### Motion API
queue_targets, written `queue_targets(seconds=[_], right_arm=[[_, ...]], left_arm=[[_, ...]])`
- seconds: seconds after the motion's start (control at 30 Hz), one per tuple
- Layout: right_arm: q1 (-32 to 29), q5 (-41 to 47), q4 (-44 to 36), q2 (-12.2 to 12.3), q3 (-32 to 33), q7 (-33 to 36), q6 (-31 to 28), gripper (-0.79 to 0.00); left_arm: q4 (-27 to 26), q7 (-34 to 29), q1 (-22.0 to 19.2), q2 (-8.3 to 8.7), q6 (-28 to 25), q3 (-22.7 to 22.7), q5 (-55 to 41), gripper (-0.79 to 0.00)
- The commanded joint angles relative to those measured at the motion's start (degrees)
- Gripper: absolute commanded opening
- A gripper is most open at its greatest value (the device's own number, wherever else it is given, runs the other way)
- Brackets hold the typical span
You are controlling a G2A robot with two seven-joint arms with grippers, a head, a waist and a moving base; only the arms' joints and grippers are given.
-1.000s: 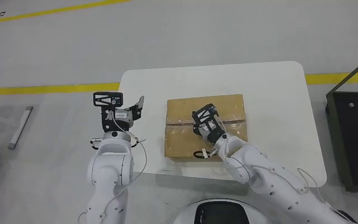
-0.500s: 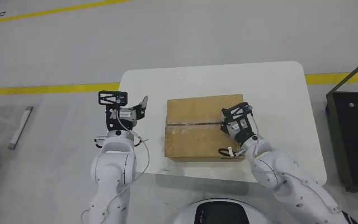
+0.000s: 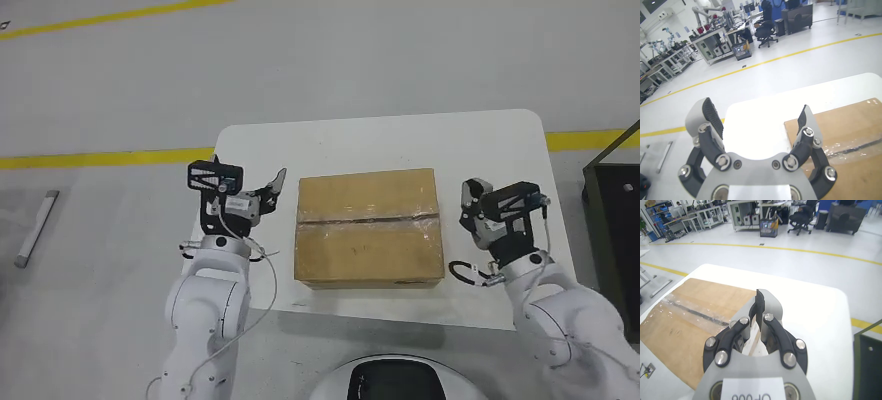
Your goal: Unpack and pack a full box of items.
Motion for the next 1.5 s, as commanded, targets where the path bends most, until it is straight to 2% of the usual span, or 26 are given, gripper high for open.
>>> queue_targets(seconds=[0.0, 0.07, 0.13, 0.27, 0.43, 0.57, 0.77, 0.93, 0.97, 1.0, 1.03, 1.13, 1.23, 1.33, 1.47], right_arm=[[-3.5, -2.9, -3.5, 0.3, 4.3, -1.5, -0.4, -0.785], [-6.0, -4.0, -5.4, 0.4, 7.2, -2.7, -0.5, -0.785], [-9.6, -3.4, -7.1, 0.4, 11.1, -6.9, -0.3, -0.785], [-16.0, 0.5, -7.6, 0.2, 16.4, -11.3, -2.1, -0.785], [-23.0, 2.0, -7.5, -0.2, 19.8, -14.0, -2.6, -0.785], [-27.7, 2.2, -7.8, -0.7, 21.5, -16.0, -0.6, -0.785], [-29.0, 4.3, -7.2, -1.2, 23.2, -17.4, -0.8, -0.785], [-27.3, 5.2, -5.9, -1.1, 23.0, -16.1, -4.5, -0.526], [-27.3, 5.2, -5.9, -1.1, 23.0, -16.1, -4.5, 0.000], [-27.3, 5.2, -5.9, -1.1, 23.0, -16.1, -4.5, 0.000], [-27.2, 5.2, -5.9, -1.1, 23.0, -16.1, -4.6, -0.564], [-27.3, 5.2, -5.9, -1.1, 23.0, -16.1, -4.5, -0.373], [-27.3, 5.2, -5.9, -1.1, 23.0, -16.1, -4.5, -0.216], [-27.3, 5.2, -5.9, -1.1, 23.0, -16.1, -4.5, -0.095], [-27.3, 5.2, -5.9, -1.1, 23.0, -16.1, -4.5, -0.014]], left_arm=[[-1.2, 6.1, 1.3, 0.18, -2.2, 0.5, 1.3, 0.000], [-1.9, 9.9, 2.6, 0.27, -3.5, 1.1, 1.4, 0.000], [-2.9, 15.4, 4.2, 0.40, -5.2, 1.8, 1.9, 0.000], [-2.5, 18.9, 7.4, 0.58, -7.9, 3.2, 1.3, 0.000], [-2.6, 17.4, 9.6, 0.80, -10.1, 3.6, 0.4, 0.000], [-1.7, 15.1, 10.7, 0.93, -10.8, 3.8, -0.4, 0.000], [-1.2, 6.2, 9.8, 0.68, -4.9, 4.2, 1.6, 0.000], [-0.8, 4.4, 8.8, 0.44, -1.1, 4.7, 2.5, 0.000], [-0.8, 4.1, 8.8, 0.41, -0.8, 4.7, 2.5, 0.000], [-0.8, 4.1, 8.8, 0.41, -0.8, 4.7, 2.5, 0.000], [-0.8, 4.2, 8.8, 0.41, -0.9, 4.7, 2.5, 0.000], [-0.8, 4.1, 8.8, 0.40, -0.7, 4.8, 2.5, -0.001], [-0.8, 4.1, 8.8, 0.41, -0.8, 4.7, 2.5, 0.000], [-0.8, 4.1, 8.8, 0.41, -0.8, 4.7, 2.5, -0.001], [-0.8, 4.1, 8.8, 0.41, -0.8, 4.7, 2.5, -0.001]])
